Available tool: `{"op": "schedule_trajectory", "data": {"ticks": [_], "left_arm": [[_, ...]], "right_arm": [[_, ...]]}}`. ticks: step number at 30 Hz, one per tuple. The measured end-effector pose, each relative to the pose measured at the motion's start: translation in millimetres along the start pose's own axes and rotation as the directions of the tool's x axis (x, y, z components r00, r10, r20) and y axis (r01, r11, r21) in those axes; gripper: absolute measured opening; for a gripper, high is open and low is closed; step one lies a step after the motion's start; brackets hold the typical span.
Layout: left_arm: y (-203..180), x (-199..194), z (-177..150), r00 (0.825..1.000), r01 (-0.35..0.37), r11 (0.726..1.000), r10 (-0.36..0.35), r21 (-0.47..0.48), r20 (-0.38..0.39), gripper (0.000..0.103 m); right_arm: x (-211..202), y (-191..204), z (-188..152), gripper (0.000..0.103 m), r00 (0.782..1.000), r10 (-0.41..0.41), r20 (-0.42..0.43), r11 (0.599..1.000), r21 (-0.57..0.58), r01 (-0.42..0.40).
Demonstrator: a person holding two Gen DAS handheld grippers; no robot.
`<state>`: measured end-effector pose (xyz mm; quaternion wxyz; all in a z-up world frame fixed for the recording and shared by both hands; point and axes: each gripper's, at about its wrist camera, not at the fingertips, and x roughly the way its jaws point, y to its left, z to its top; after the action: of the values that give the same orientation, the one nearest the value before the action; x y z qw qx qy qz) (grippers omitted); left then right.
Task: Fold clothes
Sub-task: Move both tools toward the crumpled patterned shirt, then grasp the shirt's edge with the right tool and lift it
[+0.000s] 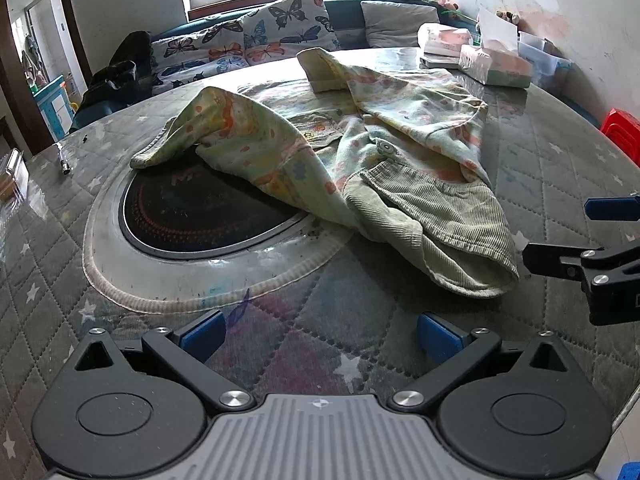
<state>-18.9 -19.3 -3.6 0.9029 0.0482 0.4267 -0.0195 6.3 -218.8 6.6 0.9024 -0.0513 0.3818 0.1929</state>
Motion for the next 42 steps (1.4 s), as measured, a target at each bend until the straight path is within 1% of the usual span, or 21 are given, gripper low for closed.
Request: {"op": "schedule_trajectory", "data": {"ticks": [15,25,30,33,34,36,39,41,42], "left_arm": [[6.9,1.8,4.8,1.000,-0.007,1.000,0.007,-0.015,-0.001,0.103],[15.9,3.8,22.8,1.000,-0.011,1.000,0.012,-0.018,0.029,0.103],[24.1,7.5,37.2,0.998,-0.022,0.999,0.024,-0.038,0.051,0.103],[29.9,9.9,43.2,0.998,-0.028,0.998,0.031,-0.051,0.060,0.103],[32.1,10.8,44.6,0.998,-0.030,0.998,0.033,-0.057,0.061,0.103],[36.5,13.4,45.9,0.998,-0.033,0.996,0.037,-0.077,0.058,0.103],[41.7,17.7,45.5,0.998,-0.034,0.995,0.039,-0.098,0.046,0.103],[45.1,20.7,44.6,0.998,-0.036,0.993,0.041,-0.108,0.037,0.103],[47.0,22.1,44.4,0.999,-0.037,0.993,0.041,-0.115,0.033,0.103]], "right_arm": [[5.4,4.6,6.7,0.103,1.000,0.017,-0.006,1.000,-0.019,-0.018],[16.0,3.7,22.9,0.103,1.000,0.021,0.003,0.999,-0.047,-0.021],[24.7,2.8,45.1,0.103,1.000,0.014,0.027,0.997,-0.071,-0.012],[32.0,1.7,62.4,0.101,0.999,0.011,0.046,0.995,-0.095,-0.007],[35.1,1.7,68.1,0.097,0.999,0.009,0.050,0.995,-0.103,-0.003],[44.1,1.3,83.6,0.096,0.998,0.009,0.060,0.992,-0.122,-0.002],[61.4,0.6,106.8,0.090,0.998,0.012,0.068,0.991,-0.136,-0.003],[75.0,1.0,122.5,0.084,0.997,0.017,0.070,0.990,-0.141,-0.007],[81.9,1.3,130.3,0.083,0.997,0.020,0.071,0.990,-0.144,-0.010]]}}
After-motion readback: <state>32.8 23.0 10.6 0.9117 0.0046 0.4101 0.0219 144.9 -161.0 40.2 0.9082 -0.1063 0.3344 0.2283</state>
